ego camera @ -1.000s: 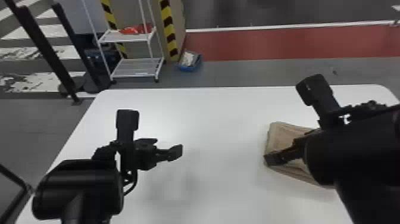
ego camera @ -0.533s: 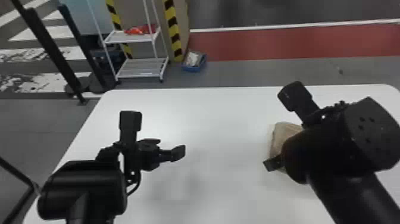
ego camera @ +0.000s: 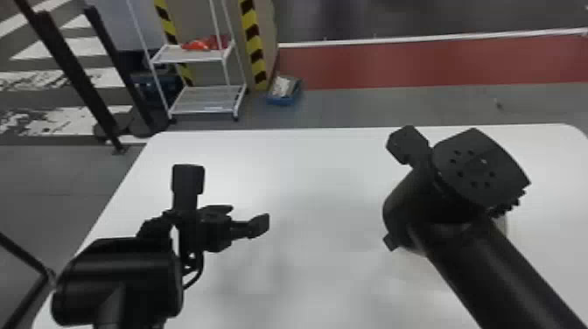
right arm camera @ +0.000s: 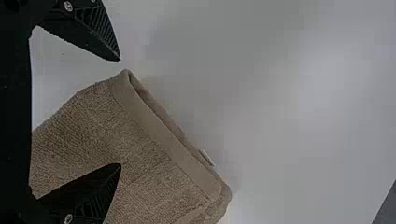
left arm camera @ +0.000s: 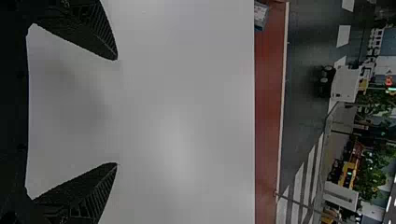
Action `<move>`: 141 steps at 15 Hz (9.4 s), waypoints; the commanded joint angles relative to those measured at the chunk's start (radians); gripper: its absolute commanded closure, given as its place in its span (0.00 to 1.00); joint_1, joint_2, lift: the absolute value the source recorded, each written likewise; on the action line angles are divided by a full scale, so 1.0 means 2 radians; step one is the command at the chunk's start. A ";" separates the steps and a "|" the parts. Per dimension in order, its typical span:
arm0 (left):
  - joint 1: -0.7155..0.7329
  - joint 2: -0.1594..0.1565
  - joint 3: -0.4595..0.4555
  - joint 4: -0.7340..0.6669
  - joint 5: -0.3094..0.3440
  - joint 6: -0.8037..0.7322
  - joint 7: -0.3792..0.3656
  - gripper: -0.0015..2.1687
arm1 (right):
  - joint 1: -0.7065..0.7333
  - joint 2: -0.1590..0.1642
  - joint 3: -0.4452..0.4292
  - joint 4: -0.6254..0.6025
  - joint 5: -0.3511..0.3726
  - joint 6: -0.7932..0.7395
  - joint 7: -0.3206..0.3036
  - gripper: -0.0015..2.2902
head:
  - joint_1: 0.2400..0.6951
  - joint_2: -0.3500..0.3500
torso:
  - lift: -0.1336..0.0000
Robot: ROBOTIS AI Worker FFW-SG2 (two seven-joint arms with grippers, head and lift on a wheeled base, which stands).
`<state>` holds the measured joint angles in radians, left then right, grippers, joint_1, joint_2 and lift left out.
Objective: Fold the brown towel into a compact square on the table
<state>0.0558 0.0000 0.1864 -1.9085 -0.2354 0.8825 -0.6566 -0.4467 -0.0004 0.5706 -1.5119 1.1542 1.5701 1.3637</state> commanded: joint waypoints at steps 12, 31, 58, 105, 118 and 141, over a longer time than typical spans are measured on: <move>0.004 -0.001 0.007 0.002 0.002 -0.009 -0.002 0.03 | -0.036 0.001 0.019 0.078 0.003 0.001 0.002 0.74 | 1.00 0.69 | 0.07; 0.001 -0.001 0.010 -0.001 0.002 -0.009 -0.005 0.03 | 0.094 -0.015 0.030 -0.132 0.026 -0.285 0.002 0.74 | 1.00 0.85 | 0.07; -0.003 -0.001 0.003 0.009 0.000 -0.009 0.000 0.03 | 0.111 0.001 -0.171 -0.220 -0.212 -0.161 0.002 0.52 | 1.00 0.85 | 0.07; -0.019 -0.001 0.013 0.050 0.013 -0.047 0.014 0.03 | 0.108 -0.027 -0.169 -0.187 -0.150 0.001 0.002 0.96 | 1.00 0.69 | 0.07; -0.021 -0.001 0.010 0.053 0.013 -0.047 0.012 0.03 | 0.035 -0.004 -0.173 -0.052 -0.188 0.001 -0.094 0.96 | 1.00 0.67 | 0.07; -0.023 -0.001 0.016 0.065 0.016 -0.072 0.012 0.03 | -0.011 0.001 -0.212 0.086 -0.388 -0.322 -0.360 0.96 | 1.00 0.66 | 0.07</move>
<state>0.0108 0.0000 0.2159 -1.7830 -0.2053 0.7427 -0.6320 -0.4555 0.0000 0.1444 -1.3708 0.3896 0.9344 0.6442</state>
